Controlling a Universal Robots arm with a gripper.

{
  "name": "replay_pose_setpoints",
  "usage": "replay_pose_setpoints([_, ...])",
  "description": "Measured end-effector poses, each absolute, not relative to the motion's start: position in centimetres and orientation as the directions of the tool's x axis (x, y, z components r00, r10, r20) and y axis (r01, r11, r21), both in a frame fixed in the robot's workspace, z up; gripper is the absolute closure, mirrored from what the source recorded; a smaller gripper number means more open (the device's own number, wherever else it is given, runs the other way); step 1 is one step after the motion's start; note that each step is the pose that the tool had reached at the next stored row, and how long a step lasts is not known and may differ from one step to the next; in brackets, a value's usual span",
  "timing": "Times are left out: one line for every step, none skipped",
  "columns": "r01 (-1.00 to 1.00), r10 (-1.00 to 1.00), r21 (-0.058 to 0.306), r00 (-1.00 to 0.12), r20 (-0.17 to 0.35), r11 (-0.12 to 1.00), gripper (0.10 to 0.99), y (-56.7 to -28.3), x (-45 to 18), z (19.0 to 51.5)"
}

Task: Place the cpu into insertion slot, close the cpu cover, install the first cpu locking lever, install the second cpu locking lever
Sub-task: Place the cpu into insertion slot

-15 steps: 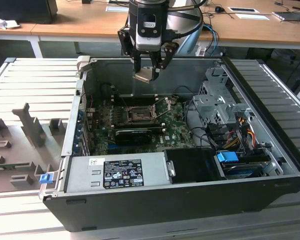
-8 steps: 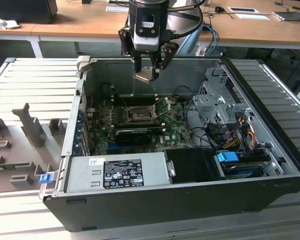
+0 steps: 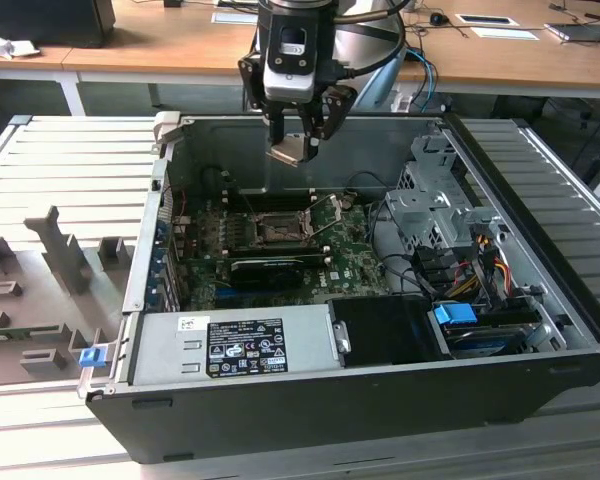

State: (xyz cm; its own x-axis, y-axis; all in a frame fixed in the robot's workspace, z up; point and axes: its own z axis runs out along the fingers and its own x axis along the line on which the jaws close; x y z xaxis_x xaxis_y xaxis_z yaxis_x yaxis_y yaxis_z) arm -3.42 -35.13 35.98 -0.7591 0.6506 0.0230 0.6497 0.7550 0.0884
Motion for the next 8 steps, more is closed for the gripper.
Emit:
replay_pose_setpoints([0.655,0.656,0.088,-0.755,0.023,0.751,0.561,-35.13,-3.42,35.98])
replay_pose_setpoints([0.661,0.662,0.088,-0.749,0.023,0.745,0.561,-35.14,-3.42,35.98])
replay_pose_setpoints([0.665,0.666,0.088,-0.746,0.023,0.742,0.561,-35.13,-3.42,35.98])
replay_pose_setpoints([0.668,0.669,0.088,-0.743,0.023,0.739,0.561,-35.13,-3.42,35.98])
replay_pose_setpoints([0.674,0.675,0.088,-0.737,0.023,0.733,0.561,-35.13,-3.42,35.97])
replay_pose_setpoints([0.680,0.681,0.088,-0.732,0.023,0.728,0.561,-35.13,-3.42,35.98])
replay_pose_setpoints([0.686,0.687,0.088,-0.727,0.023,0.722,0.561,-35.13,-3.42,35.97])
replay_pose_setpoints([0.694,0.695,0.088,-0.719,0.023,0.715,0.561,-35.13,-3.42,35.97])
